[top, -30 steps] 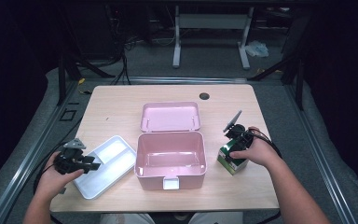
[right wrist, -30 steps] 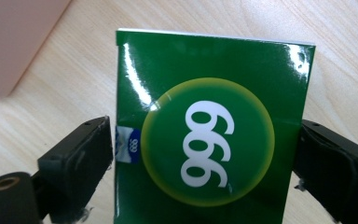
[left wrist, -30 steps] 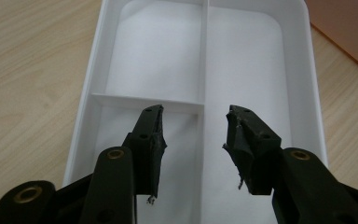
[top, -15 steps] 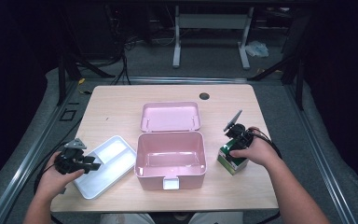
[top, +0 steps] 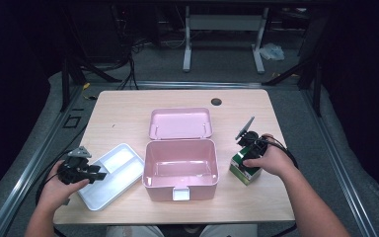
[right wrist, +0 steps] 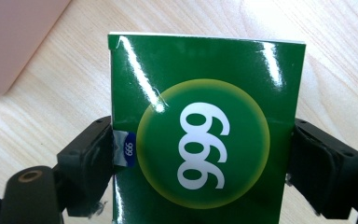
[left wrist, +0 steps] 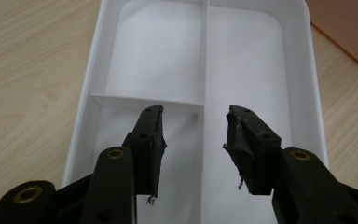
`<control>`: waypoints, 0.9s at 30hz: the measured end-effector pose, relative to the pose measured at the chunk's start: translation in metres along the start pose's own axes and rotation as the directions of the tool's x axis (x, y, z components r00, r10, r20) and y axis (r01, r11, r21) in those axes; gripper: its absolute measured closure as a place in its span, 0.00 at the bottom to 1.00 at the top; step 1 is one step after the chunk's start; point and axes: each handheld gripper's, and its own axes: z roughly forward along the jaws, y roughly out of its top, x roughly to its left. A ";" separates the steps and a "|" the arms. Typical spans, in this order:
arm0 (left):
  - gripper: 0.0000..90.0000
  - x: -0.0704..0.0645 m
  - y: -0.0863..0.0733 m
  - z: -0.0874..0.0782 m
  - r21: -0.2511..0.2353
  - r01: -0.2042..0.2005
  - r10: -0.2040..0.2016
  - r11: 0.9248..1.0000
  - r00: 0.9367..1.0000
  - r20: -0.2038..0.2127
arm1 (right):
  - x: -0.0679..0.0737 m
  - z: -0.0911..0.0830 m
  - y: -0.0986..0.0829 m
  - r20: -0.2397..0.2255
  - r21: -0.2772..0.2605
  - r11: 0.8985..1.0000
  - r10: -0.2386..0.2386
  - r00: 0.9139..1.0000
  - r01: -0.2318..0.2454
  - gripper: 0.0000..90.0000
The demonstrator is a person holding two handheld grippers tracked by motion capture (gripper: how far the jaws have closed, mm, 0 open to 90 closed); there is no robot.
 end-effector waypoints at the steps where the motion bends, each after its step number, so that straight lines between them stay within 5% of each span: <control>1: 0.63 0.000 0.000 0.000 0.000 0.000 0.000 1.000 1.000 0.000 | 0.000 0.000 0.000 0.000 0.000 1.000 0.000 1.000 0.000 0.17; 27: 0.63 0.000 -0.001 -0.001 -0.004 0.006 -0.006 1.000 1.000 0.000 | 0.010 -0.056 0.003 0.014 -0.040 0.993 -0.114 0.993 0.115 0.18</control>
